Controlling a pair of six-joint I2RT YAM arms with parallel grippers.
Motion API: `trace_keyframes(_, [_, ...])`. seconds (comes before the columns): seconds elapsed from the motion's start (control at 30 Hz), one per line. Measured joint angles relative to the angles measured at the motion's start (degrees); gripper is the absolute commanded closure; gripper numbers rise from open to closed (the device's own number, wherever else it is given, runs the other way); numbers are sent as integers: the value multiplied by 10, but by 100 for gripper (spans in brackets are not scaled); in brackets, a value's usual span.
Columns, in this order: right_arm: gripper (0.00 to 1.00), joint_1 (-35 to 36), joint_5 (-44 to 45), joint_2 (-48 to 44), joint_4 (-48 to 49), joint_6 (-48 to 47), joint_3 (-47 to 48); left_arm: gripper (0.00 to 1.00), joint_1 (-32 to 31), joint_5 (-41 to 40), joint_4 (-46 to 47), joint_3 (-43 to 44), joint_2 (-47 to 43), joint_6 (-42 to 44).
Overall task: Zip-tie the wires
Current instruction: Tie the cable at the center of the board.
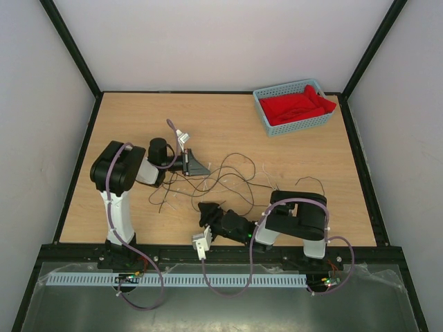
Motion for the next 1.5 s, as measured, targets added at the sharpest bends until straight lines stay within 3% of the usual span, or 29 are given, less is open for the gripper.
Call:
trace_keyframes(0.57, [48, 7, 10, 22, 37, -4, -7, 100, 0, 1, 0, 0, 2, -4])
trace_keyframes(1.5, [86, 15, 10, 39, 47, 30, -14, 100, -3, 3, 0, 0, 9, -8])
